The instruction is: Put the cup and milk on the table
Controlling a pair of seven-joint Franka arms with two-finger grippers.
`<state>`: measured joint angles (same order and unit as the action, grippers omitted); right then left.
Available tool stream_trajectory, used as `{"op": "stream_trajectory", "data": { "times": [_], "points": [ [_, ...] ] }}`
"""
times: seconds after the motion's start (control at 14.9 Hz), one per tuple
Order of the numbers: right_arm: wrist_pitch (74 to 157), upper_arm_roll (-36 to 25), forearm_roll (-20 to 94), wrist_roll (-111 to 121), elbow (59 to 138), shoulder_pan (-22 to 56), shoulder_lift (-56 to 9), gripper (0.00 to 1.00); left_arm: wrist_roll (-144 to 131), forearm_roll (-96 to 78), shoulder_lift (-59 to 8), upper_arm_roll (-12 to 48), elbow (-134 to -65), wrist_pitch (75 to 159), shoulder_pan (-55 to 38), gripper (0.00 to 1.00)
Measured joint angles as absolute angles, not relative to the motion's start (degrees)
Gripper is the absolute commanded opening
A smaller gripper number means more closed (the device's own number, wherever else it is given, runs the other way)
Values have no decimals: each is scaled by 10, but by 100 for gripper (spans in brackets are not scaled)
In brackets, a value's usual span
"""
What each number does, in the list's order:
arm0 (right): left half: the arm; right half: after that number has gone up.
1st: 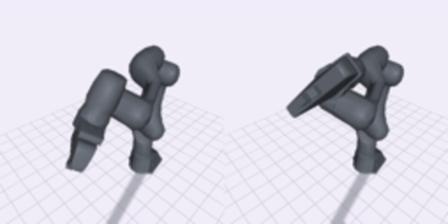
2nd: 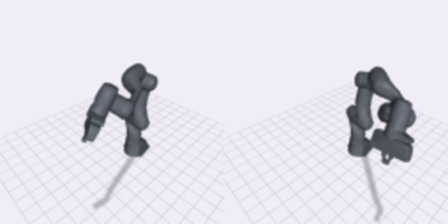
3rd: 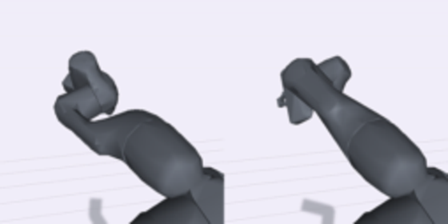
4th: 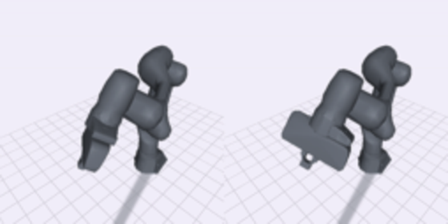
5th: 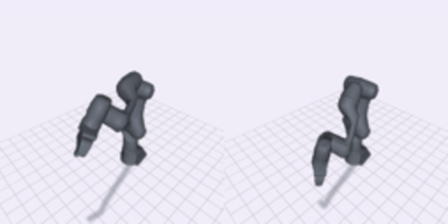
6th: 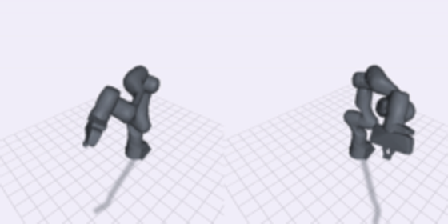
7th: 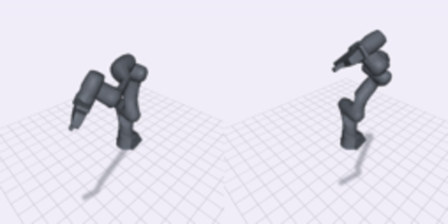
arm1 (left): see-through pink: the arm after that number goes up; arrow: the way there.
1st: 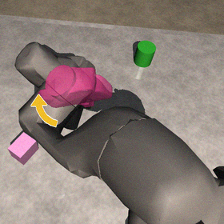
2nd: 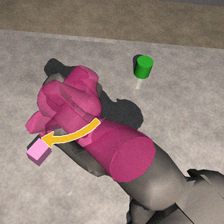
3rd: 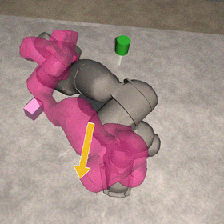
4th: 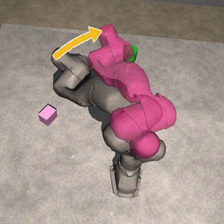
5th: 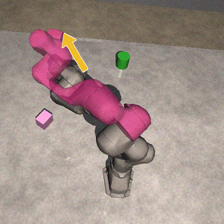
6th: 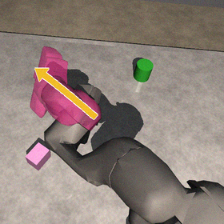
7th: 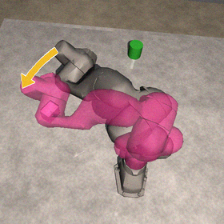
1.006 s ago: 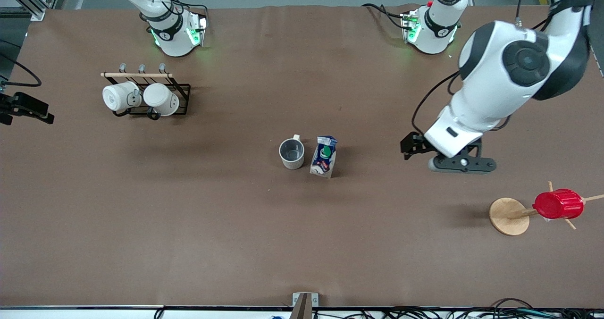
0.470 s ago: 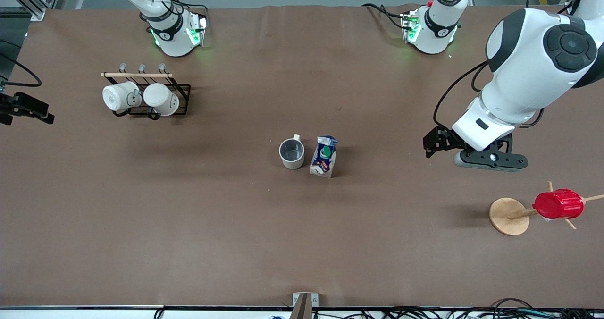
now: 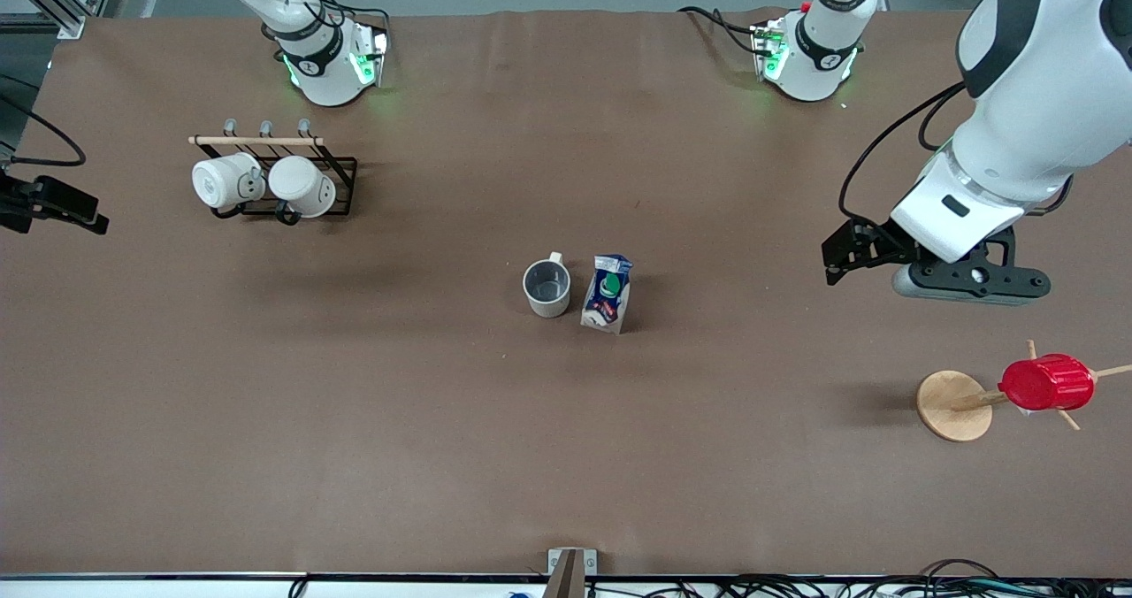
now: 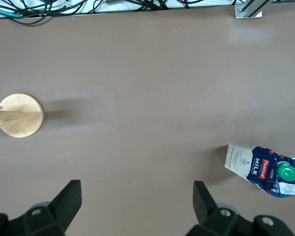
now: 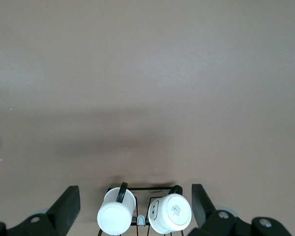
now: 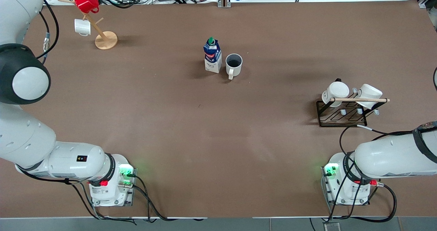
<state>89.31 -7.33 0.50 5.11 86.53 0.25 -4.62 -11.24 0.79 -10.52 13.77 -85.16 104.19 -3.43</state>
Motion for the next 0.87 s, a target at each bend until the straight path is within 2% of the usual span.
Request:
{"op": "stream_trajectory", "data": {
  "times": [0.47, 0.87],
  "points": [
    [892, -74, 5, 51, 865, 3, -46, 100, -93, 8, -86, 130, -847, 1002, -18, 100],
    [891, -74, 5, 51, 865, 2, -46, 100, -80, 8, -57, 65, -860, 980, -75, 100]
  ]
}}
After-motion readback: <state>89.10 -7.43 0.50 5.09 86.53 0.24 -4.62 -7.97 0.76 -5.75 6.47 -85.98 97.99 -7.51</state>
